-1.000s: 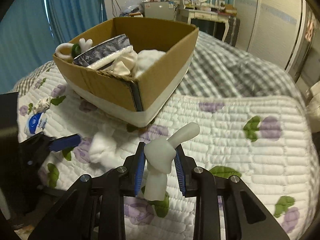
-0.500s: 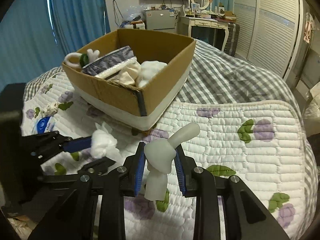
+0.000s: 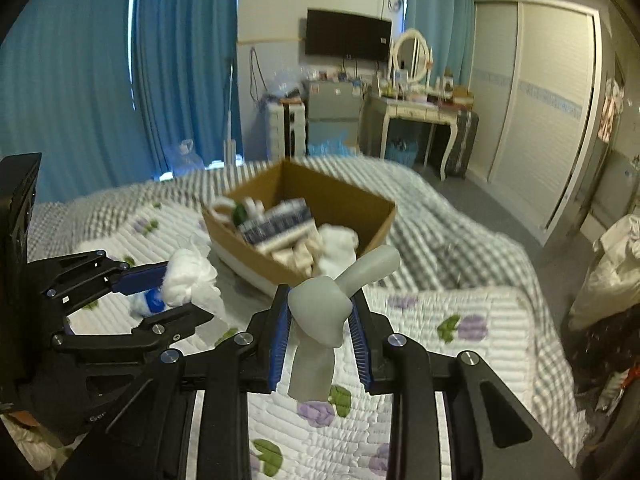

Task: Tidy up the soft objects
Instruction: 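Lower the cotton and plush figure into the box and open both tools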

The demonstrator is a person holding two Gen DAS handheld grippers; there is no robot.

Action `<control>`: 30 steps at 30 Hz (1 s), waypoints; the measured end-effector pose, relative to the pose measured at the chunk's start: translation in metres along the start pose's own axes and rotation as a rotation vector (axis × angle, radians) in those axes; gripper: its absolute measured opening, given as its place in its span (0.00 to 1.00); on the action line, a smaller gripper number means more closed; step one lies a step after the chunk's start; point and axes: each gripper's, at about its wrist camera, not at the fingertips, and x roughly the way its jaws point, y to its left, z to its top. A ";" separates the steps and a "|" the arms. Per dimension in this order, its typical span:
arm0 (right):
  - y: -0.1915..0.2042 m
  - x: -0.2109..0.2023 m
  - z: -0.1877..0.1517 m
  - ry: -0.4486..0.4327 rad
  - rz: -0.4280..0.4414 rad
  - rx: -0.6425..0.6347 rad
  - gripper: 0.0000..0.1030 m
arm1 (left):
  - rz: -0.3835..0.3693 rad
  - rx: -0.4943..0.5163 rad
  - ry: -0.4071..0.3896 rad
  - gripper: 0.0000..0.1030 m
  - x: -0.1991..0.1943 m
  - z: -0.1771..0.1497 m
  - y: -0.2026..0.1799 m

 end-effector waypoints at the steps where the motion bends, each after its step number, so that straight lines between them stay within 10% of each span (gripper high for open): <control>1: 0.002 -0.006 0.006 -0.014 0.003 -0.003 0.27 | 0.007 0.002 -0.020 0.38 -0.009 0.006 0.003; 15: 0.011 -0.023 0.097 -0.176 0.044 -0.011 0.27 | 0.046 -0.027 -0.143 0.38 -0.013 0.077 0.047; 30: -0.036 0.172 0.095 -0.036 0.038 0.114 0.27 | 0.075 -0.005 0.008 0.38 0.149 0.073 0.069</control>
